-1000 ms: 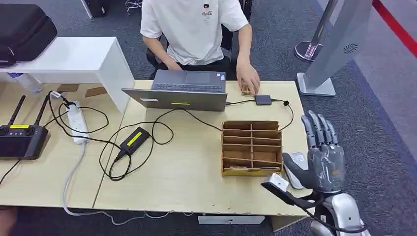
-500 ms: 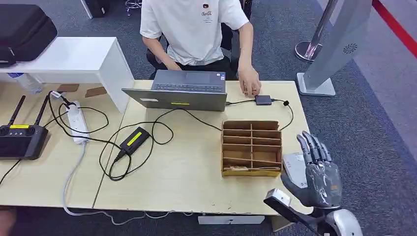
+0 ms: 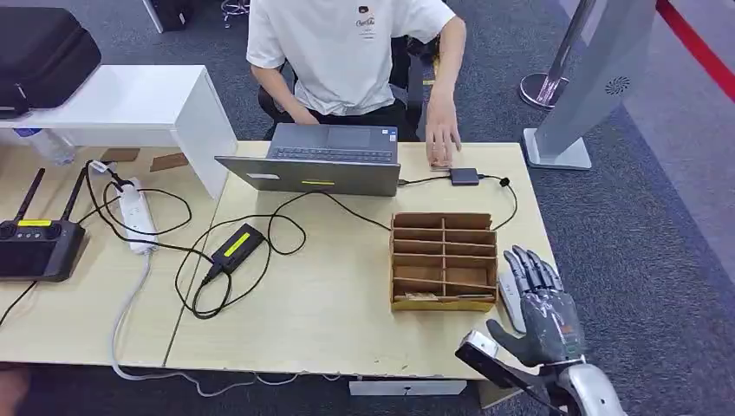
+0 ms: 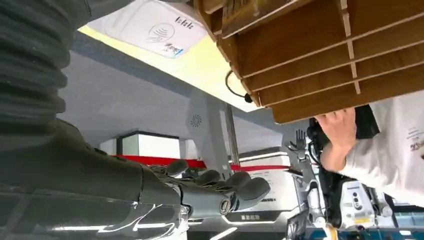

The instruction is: Pass the card to the sensor for recognition and then transmit it.

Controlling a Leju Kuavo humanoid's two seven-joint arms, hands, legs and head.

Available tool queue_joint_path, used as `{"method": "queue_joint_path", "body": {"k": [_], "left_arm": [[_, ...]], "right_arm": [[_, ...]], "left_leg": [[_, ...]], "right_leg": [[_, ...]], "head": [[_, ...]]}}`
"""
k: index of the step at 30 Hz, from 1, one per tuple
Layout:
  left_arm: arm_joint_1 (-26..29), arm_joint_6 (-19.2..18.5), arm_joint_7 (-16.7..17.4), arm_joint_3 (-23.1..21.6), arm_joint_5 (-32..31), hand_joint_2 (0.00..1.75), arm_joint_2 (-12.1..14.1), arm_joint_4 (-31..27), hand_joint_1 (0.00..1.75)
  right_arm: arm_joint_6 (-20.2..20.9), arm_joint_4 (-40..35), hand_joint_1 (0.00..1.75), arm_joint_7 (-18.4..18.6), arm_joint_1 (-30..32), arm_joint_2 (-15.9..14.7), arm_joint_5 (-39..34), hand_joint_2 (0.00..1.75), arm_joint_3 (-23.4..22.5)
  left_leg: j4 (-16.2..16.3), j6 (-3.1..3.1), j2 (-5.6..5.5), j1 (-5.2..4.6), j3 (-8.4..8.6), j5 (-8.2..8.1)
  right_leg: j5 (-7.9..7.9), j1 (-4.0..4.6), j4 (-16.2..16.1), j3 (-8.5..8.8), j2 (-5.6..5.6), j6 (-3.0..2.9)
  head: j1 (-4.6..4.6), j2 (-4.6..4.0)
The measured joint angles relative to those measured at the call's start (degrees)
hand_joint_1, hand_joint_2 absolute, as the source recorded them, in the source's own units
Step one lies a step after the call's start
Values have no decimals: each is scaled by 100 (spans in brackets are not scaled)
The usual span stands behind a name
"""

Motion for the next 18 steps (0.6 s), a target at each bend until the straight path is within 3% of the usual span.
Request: {"method": "queue_joint_path", "body": {"k": [18], "left_arm": [[0, -33, 0, -2, -55, 175, 9, 2, 0]], "right_arm": [[2, 515, 0, 55, -197, 216, 39, 175, 190]], "left_leg": [[0, 0, 0, 0, -1, 0]], "right_leg": [[0, 0, 0, 0, 0, 0]], "head": [[0, 0]]}}
